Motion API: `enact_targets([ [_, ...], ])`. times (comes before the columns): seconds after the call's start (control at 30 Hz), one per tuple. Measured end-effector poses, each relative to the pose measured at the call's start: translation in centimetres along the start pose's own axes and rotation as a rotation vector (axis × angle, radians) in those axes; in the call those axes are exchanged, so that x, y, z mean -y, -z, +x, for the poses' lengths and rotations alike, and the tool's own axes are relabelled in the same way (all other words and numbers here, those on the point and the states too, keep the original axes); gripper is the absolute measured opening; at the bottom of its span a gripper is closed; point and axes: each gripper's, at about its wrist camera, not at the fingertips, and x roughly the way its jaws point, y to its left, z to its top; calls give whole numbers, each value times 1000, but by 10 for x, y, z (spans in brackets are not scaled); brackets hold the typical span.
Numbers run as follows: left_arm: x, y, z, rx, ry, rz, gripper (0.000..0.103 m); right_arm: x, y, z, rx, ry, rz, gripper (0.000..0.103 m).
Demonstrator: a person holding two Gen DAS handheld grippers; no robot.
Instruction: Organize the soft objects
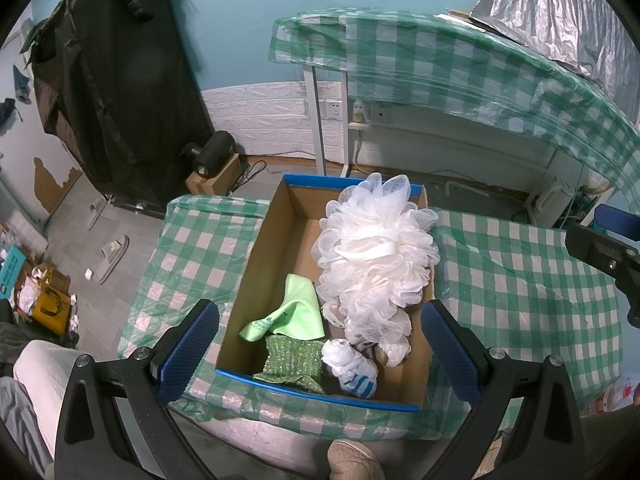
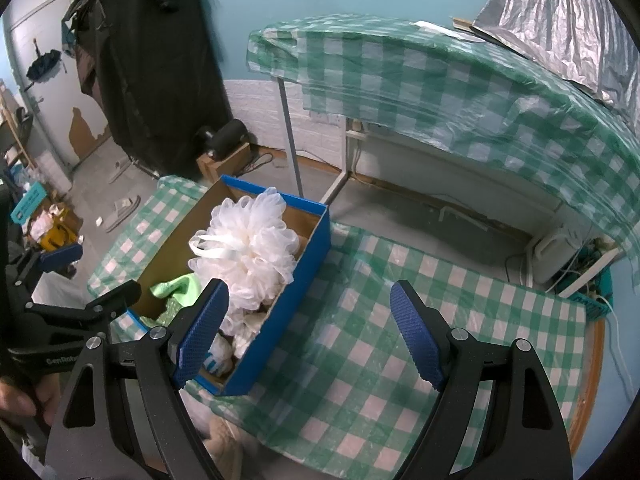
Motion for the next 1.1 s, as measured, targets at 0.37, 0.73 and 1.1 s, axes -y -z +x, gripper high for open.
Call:
enact_targets([
  [0.37,0,0,0,-1,1,-1,102,-1,0,0,-1,-1,2,82],
  [0.73,-1,0,-1,2,2,1,102,-1,0,1,-1,-1,1,82],
  [1.1,6,0,-1,-2,-3,-5,102,-3,6,0,-11,-3,6,82],
])
